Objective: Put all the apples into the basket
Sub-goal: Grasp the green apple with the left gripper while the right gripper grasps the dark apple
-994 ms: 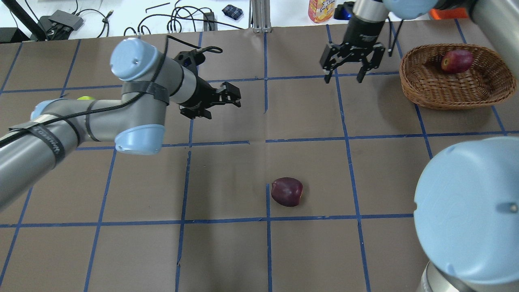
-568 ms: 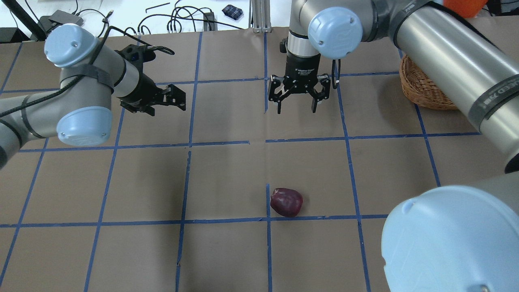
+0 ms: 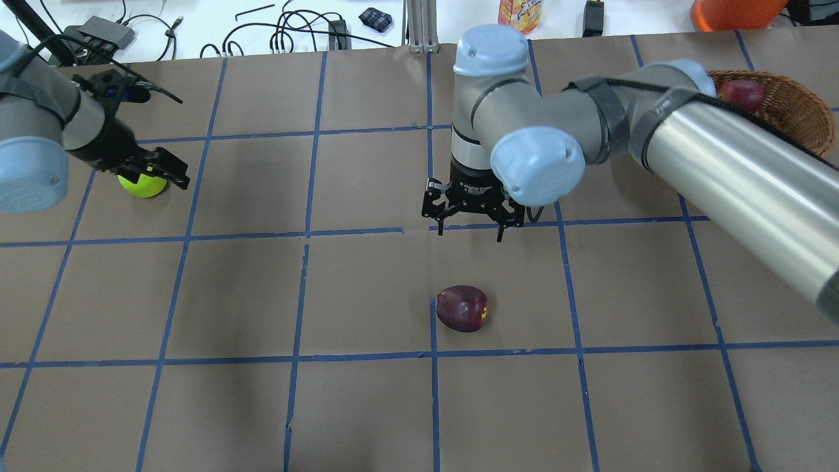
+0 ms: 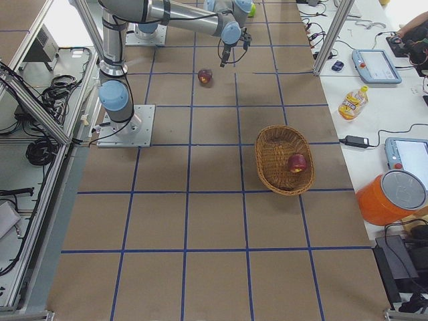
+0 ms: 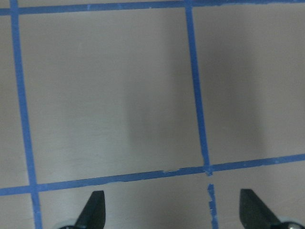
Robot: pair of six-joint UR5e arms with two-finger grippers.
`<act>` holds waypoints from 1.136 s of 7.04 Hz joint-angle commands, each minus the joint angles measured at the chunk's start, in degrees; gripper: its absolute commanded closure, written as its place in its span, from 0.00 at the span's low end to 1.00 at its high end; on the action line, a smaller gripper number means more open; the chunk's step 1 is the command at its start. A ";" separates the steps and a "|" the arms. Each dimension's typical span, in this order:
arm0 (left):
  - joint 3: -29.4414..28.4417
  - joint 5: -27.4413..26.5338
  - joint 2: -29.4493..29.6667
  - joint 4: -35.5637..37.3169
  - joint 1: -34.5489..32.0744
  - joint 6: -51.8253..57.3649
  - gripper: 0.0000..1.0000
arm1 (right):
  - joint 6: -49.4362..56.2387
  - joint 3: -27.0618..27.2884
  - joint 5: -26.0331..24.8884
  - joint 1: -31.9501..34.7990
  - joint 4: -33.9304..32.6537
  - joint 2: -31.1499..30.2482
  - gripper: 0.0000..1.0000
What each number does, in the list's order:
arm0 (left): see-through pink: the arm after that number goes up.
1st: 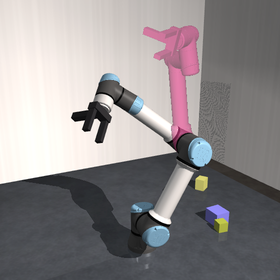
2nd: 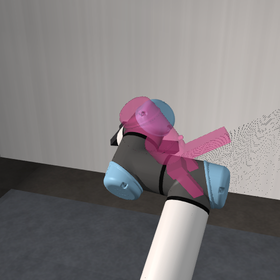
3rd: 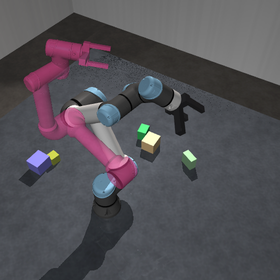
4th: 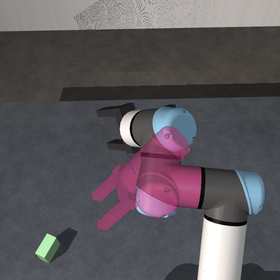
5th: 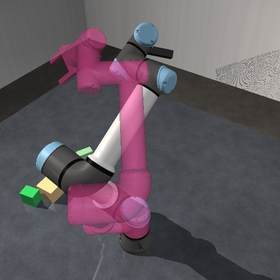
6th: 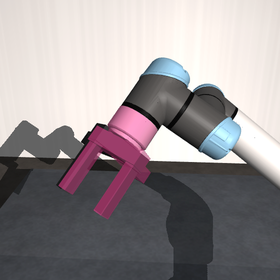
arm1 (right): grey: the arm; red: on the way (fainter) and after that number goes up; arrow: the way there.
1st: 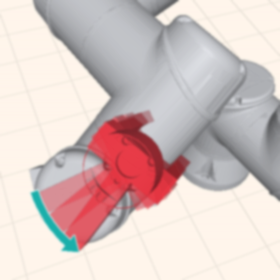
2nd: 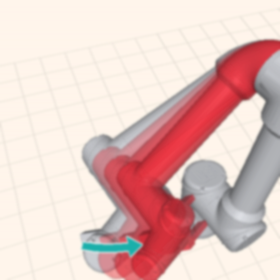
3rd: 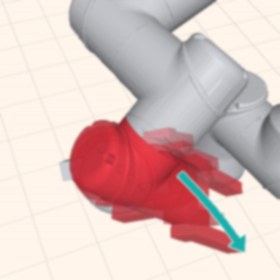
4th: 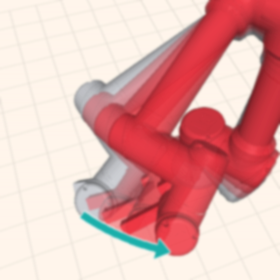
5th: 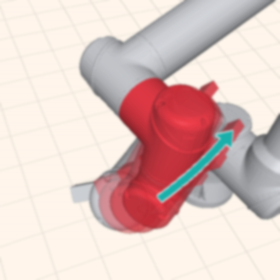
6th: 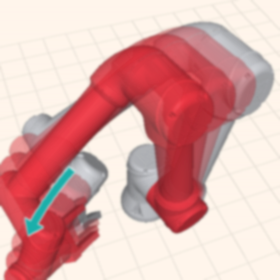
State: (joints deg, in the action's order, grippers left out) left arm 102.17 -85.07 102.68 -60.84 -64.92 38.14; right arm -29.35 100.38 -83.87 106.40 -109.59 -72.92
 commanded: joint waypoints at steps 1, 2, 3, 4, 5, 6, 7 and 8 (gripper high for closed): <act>-7.11 -4.36 8.54 1.94 3.84 12.70 0.00 | -7.21 13.13 0.02 0.12 -16.67 -1.61 0.00; -11.95 -6.75 12.94 1.95 3.84 12.92 0.00 | -7.74 13.35 0.45 0.47 -17.23 -1.61 0.00; -15.48 -5.99 17.77 1.95 3.75 12.66 0.00 | -8.61 13.78 0.20 2.30 -17.24 -1.61 0.00; -18.30 -3.81 21.56 1.78 3.66 11.70 0.00 | -10.19 13.87 0.02 3.88 -16.71 -1.44 0.00; -18.85 -2.13 23.34 1.77 3.66 11.52 0.00 | -10.20 13.87 -0.07 4.25 -16.53 -1.52 0.00; -19.37 -1.07 24.49 1.86 3.66 9.86 0.00 | -10.20 13.96 -1.90 4.25 -16.10 -1.26 0.00; -19.47 2.33 24.85 1.78 3.49 5.41 0.00 | -10.12 14.31 -3.31 4.60 -16.09 -1.17 0.00; -19.47 2.19 25.20 2.12 3.49 5.80 0.20 | -9.94 14.84 -3.49 5.39 -16.18 -1.09 0.00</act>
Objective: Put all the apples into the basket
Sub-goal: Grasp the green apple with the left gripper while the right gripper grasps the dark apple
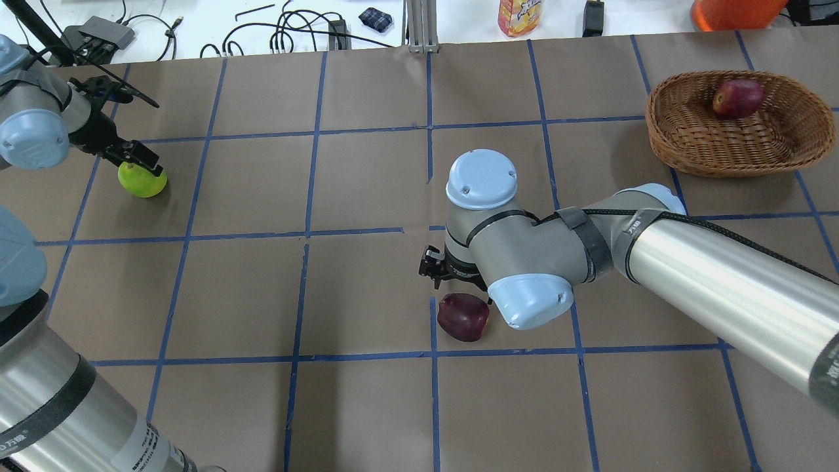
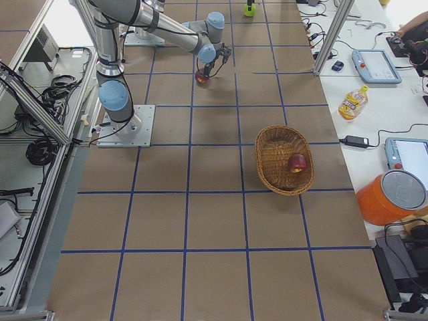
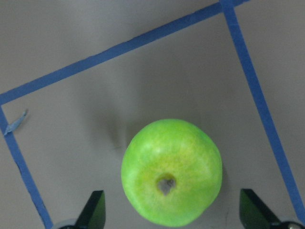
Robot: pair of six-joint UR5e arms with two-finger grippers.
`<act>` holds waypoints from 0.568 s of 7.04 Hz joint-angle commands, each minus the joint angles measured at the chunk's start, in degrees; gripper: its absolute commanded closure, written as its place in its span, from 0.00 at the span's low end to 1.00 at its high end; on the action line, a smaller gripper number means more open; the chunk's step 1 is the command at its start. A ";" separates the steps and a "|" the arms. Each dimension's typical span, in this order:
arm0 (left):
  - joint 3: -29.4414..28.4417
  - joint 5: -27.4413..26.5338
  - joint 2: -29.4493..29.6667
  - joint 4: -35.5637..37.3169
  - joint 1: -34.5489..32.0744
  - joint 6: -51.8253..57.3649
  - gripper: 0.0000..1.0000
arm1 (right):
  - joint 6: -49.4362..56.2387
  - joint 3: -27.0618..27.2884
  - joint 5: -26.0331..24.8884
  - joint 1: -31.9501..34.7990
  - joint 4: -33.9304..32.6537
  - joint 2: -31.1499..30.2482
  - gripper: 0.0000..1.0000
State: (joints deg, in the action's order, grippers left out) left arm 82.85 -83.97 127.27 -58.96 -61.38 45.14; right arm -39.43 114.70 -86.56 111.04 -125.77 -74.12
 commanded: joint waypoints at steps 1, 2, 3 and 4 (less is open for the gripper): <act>-0.32 -1.70 0.52 -0.36 -0.06 0.11 0.99 | 0.14 0.62 -0.80 1.10 0.09 0.20 0.00; -3.01 -6.07 -1.65 -2.46 -2.41 -1.27 1.00 | -0.03 0.70 -0.11 1.19 0.00 0.21 0.00; -7.30 -6.73 -4.20 -16.92 -8.87 -6.85 1.00 | 0.14 1.31 -0.01 1.28 0.17 0.29 0.00; -7.43 -6.65 -6.75 -21.33 -13.46 -13.87 1.00 | 0.32 3.50 -0.01 1.45 -0.87 0.21 0.00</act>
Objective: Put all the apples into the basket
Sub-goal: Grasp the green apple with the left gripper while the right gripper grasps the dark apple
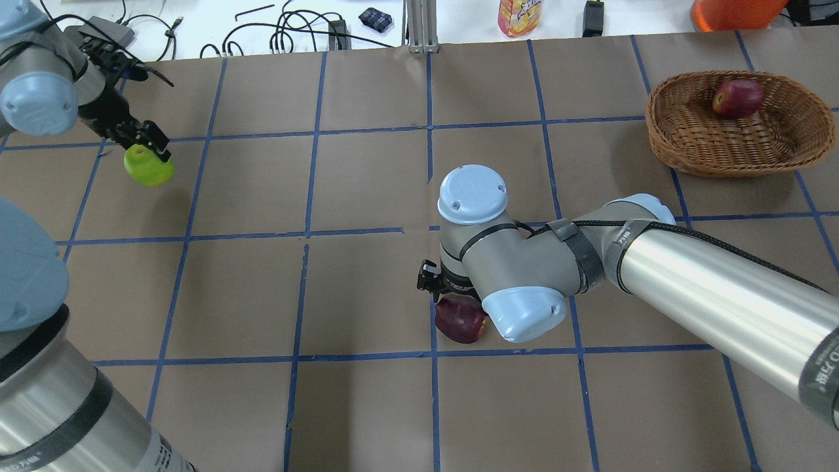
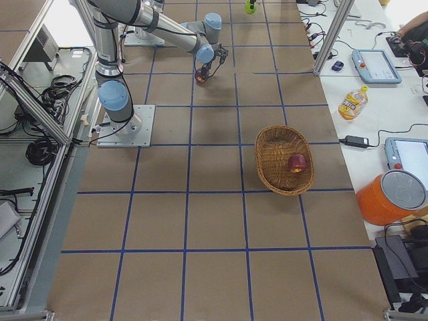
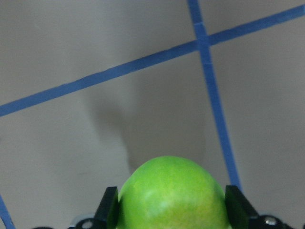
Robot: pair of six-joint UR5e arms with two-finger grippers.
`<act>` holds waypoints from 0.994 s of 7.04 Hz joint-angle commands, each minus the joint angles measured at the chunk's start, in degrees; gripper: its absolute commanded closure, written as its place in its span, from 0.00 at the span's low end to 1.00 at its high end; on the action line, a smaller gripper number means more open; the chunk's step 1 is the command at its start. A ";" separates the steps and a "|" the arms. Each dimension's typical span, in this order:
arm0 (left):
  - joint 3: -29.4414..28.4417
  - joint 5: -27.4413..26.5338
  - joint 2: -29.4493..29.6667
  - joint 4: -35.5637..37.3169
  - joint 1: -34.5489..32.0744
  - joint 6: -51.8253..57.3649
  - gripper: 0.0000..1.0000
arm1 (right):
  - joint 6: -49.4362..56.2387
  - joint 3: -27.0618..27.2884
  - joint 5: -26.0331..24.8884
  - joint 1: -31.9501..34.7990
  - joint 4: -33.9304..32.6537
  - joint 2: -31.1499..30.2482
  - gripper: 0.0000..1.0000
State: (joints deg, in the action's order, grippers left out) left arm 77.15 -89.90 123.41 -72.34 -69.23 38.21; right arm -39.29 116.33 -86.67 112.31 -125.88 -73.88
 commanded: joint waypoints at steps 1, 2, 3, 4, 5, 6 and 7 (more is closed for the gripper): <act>-1.13 -0.10 -3.78 -9.04 -6.70 -8.40 1.00 | 1.22 2.23 -0.25 0.10 -0.94 -0.12 0.19; -1.04 0.25 -3.97 -9.39 -6.71 -8.50 1.00 | 3.67 1.72 -0.25 -0.16 -0.77 -0.38 0.56; -1.30 0.25 -4.14 -9.57 -7.15 -8.77 1.00 | 5.87 1.28 -0.25 -0.69 -0.77 -0.64 0.78; -1.04 1.56 -5.45 -11.84 -7.93 -14.77 1.00 | 9.80 -0.90 -0.51 -1.47 0.37 -1.95 0.91; 1.13 6.62 -7.12 -13.42 -9.94 -20.14 1.00 | 16.37 -5.10 -3.04 -4.61 5.51 -3.44 0.93; 3.77 7.63 -8.61 -12.92 -12.83 -27.59 1.00 | 26.18 -11.32 -3.59 -11.08 13.39 -3.11 0.98; 5.01 7.98 -9.32 -13.44 -17.21 -35.50 1.00 | 36.81 -17.30 -3.51 -18.28 19.04 -2.67 1.00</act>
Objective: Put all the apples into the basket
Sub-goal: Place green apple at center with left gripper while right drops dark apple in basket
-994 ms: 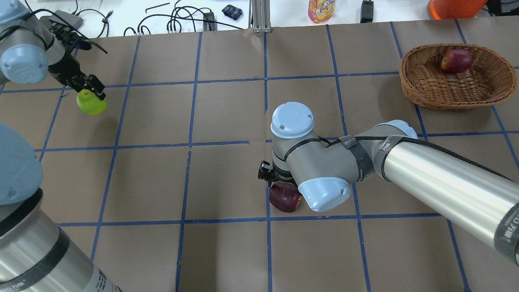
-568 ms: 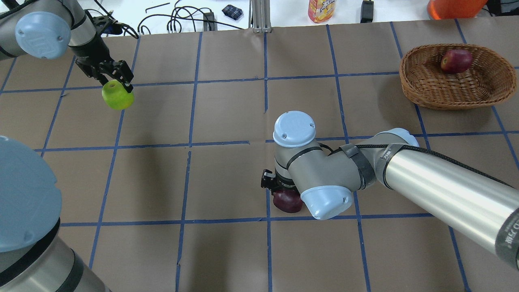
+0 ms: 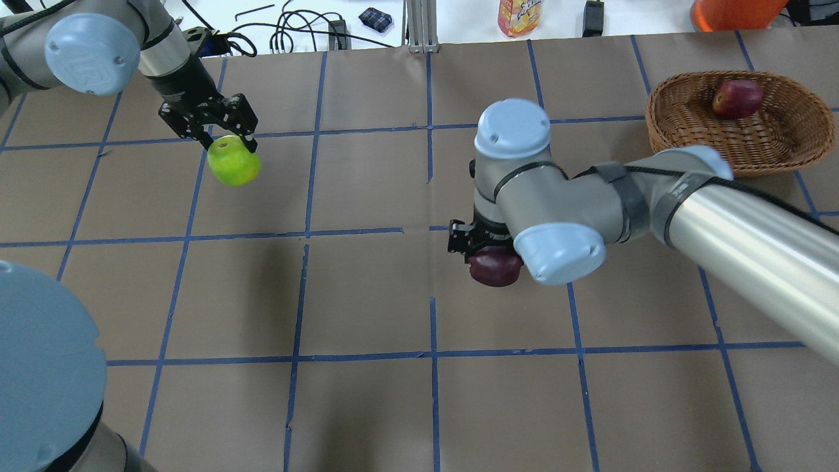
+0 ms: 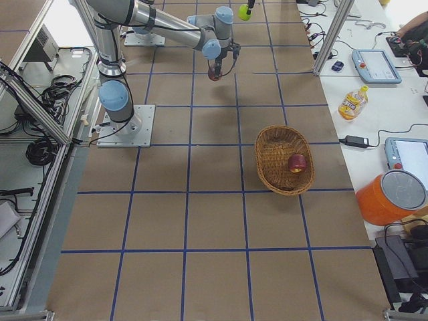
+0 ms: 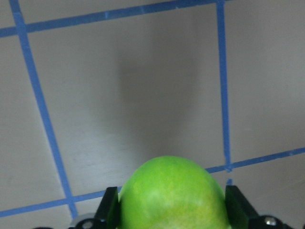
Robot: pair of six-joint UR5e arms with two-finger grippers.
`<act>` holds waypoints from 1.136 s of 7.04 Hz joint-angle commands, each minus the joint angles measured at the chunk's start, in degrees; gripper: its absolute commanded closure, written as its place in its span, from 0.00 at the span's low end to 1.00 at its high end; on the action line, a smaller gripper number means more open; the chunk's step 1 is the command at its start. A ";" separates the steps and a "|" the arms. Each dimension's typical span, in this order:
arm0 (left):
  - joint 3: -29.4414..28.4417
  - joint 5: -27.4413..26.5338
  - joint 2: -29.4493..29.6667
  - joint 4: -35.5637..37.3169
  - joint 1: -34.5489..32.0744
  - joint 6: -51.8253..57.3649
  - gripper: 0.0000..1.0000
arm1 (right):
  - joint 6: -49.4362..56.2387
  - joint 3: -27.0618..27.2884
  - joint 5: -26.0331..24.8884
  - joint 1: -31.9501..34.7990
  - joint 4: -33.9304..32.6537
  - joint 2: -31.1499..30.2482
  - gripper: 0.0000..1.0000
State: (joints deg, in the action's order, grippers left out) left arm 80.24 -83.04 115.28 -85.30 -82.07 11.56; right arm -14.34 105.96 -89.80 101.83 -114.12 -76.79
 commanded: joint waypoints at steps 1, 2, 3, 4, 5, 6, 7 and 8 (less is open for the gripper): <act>3.42 2.34 -1.20 0.65 -11.12 -16.76 1.00 | 21.36 -11.08 -0.55 -13.70 8.29 1.45 1.00; 4.31 1.74 -0.76 3.70 -18.49 -24.93 1.00 | 33.29 -13.64 -0.99 -20.28 7.43 2.94 1.00; 3.53 1.91 0.02 6.95 -25.44 -30.93 1.00 | 41.76 -16.80 -0.38 -28.27 5.86 5.92 1.00; 5.53 1.83 2.12 13.16 -29.69 -37.25 1.00 | 48.98 -21.97 -1.60 -31.05 2.54 12.56 1.00; 8.24 2.26 4.05 21.93 -33.04 -42.28 1.00 | 53.58 -30.11 -5.70 -32.12 3.64 19.50 1.00; 12.01 2.18 5.47 28.10 -34.20 -48.33 1.00 | 57.28 -35.85 -5.83 -32.56 5.47 23.75 1.00; 14.22 1.83 6.52 33.39 -34.21 -48.65 1.00 | 57.40 -37.47 -6.35 -32.65 7.15 25.09 0.39; 14.94 1.65 7.32 37.70 -34.21 -48.83 0.41 | 57.06 -37.92 -6.79 -32.66 8.81 25.02 0.00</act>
State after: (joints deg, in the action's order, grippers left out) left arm 93.43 -81.15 121.44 -53.49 -115.97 -36.10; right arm 42.25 69.86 -95.93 69.34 -107.27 -52.90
